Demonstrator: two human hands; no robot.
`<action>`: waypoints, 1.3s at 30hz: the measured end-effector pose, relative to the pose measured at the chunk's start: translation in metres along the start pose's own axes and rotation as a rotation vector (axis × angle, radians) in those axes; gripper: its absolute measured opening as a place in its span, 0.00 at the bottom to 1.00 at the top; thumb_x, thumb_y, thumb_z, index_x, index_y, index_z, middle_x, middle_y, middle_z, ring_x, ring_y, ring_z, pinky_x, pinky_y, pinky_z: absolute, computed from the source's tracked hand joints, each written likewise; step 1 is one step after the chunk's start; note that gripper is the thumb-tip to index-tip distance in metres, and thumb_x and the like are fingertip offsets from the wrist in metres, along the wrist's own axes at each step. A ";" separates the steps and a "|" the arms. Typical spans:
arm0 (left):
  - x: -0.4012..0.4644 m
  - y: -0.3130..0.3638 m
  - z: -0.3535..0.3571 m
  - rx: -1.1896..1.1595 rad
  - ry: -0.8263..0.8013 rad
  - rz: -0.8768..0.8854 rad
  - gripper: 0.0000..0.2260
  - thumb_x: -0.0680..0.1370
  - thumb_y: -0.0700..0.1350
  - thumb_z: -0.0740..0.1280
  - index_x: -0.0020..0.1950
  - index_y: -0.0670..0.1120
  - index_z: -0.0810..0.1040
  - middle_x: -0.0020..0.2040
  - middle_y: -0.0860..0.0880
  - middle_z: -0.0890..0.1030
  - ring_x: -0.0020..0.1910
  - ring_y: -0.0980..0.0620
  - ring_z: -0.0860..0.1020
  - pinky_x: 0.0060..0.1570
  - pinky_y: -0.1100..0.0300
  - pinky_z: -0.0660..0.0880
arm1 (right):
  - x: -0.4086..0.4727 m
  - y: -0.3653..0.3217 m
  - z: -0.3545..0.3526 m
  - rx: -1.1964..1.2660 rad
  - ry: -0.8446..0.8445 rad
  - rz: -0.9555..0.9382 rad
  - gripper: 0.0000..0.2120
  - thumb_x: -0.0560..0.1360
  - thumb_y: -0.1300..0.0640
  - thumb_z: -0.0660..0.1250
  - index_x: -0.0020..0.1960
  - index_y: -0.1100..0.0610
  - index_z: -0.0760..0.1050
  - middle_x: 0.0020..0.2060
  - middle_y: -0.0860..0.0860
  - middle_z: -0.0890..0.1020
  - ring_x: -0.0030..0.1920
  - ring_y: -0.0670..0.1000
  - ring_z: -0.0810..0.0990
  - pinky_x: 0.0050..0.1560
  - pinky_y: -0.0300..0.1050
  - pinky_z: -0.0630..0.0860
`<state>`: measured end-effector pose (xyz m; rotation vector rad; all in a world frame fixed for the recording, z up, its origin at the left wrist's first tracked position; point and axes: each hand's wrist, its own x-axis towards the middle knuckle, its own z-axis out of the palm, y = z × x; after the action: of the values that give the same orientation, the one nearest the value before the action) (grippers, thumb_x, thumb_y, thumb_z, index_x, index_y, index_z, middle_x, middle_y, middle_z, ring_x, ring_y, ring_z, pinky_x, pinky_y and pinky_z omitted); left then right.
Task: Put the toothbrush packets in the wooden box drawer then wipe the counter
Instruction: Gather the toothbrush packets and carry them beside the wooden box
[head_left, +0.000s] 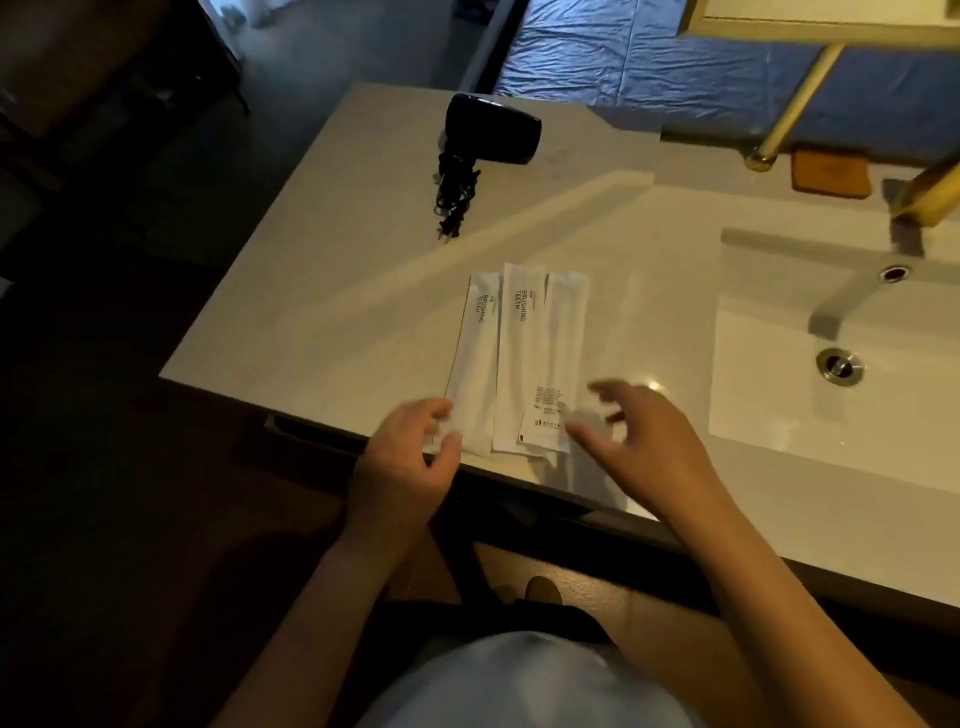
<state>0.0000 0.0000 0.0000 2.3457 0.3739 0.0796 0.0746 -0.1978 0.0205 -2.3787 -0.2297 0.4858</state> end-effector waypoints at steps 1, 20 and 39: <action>0.017 0.001 0.003 0.027 0.061 -0.057 0.16 0.77 0.47 0.64 0.64 0.46 0.73 0.60 0.48 0.76 0.55 0.54 0.76 0.53 0.60 0.75 | 0.019 -0.001 0.004 -0.062 0.086 0.004 0.26 0.73 0.46 0.66 0.67 0.56 0.68 0.61 0.55 0.75 0.60 0.55 0.74 0.53 0.47 0.73; 0.097 0.020 0.047 -0.204 -0.155 -0.461 0.15 0.69 0.44 0.72 0.54 0.45 0.73 0.55 0.44 0.80 0.53 0.44 0.79 0.54 0.46 0.78 | 0.071 -0.007 0.057 0.148 0.154 0.089 0.22 0.69 0.54 0.72 0.59 0.61 0.72 0.54 0.57 0.78 0.55 0.57 0.76 0.55 0.49 0.74; 0.049 0.011 0.044 -0.696 -0.290 -0.498 0.19 0.70 0.41 0.72 0.60 0.42 0.76 0.52 0.44 0.82 0.52 0.44 0.81 0.55 0.46 0.77 | 0.024 0.011 0.028 0.762 -0.097 0.317 0.06 0.72 0.59 0.68 0.48 0.60 0.78 0.45 0.55 0.84 0.47 0.55 0.84 0.50 0.51 0.81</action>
<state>0.0572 -0.0233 -0.0268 1.5032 0.6504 -0.3177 0.0856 -0.1824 -0.0130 -1.6439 0.2599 0.6895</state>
